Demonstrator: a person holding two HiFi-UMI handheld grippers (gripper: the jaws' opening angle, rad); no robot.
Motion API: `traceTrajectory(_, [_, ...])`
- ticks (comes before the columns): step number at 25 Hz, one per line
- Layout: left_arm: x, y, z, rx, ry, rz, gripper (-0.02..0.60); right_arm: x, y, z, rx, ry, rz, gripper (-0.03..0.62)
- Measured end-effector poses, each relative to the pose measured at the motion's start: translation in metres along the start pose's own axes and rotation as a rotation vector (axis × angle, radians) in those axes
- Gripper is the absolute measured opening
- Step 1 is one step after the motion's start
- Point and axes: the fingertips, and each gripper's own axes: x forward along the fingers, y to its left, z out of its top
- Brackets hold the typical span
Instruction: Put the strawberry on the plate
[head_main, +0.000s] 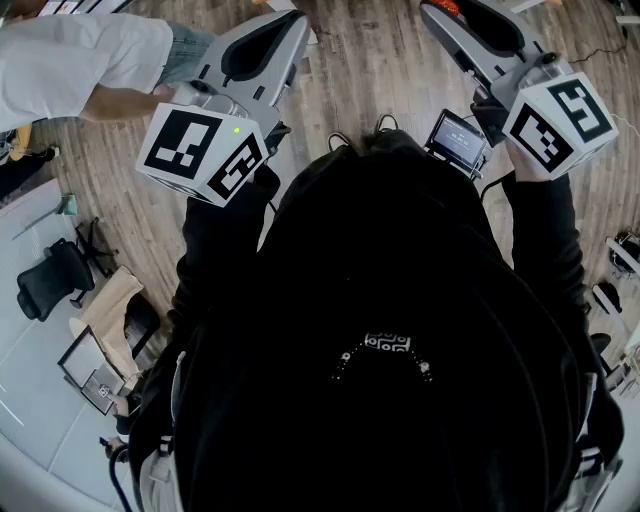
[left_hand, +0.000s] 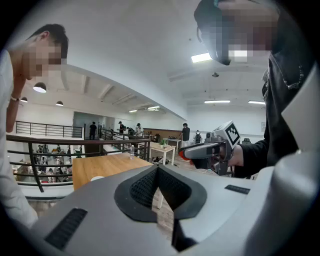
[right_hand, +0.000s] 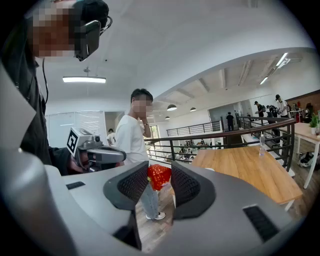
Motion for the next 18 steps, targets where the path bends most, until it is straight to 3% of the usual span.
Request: traceTrajectory(18, [0.000,0.002,-0.007,-0.026,-0.013,0.034,-0.005,0.005,-0.005,-0.001,0.008,-0.005,0.040,0.150])
